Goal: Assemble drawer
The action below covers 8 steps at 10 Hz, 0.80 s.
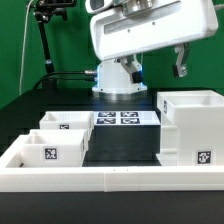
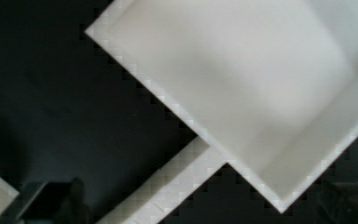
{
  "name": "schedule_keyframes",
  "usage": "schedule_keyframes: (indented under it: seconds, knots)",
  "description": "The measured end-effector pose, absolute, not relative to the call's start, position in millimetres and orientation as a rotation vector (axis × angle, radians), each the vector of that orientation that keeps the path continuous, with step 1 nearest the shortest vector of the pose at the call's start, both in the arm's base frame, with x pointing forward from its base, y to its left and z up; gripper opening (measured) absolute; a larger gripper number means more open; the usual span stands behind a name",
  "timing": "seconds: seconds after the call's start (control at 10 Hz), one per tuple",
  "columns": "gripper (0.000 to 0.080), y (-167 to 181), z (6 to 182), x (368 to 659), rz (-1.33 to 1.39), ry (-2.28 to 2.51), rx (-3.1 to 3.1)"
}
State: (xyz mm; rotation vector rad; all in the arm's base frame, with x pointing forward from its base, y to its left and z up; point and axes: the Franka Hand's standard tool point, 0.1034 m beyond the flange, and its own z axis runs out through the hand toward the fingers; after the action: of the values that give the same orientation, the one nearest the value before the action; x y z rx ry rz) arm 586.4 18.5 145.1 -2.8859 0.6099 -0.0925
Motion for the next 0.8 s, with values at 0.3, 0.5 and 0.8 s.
schedule_keyframes:
  seconds: [0.3, 0.5, 0.8]
  knots:
    - [0.0649, -14.9, 130.1, 571.9, -0.128, 0.144, -3.009]
    - [0.0649, -42.2, 119.9, 562.7, -0.177, -0.034, -3.045]
    - [0.0649, -46.1, 117.4, 560.7, -0.187, -0.163, -3.049]
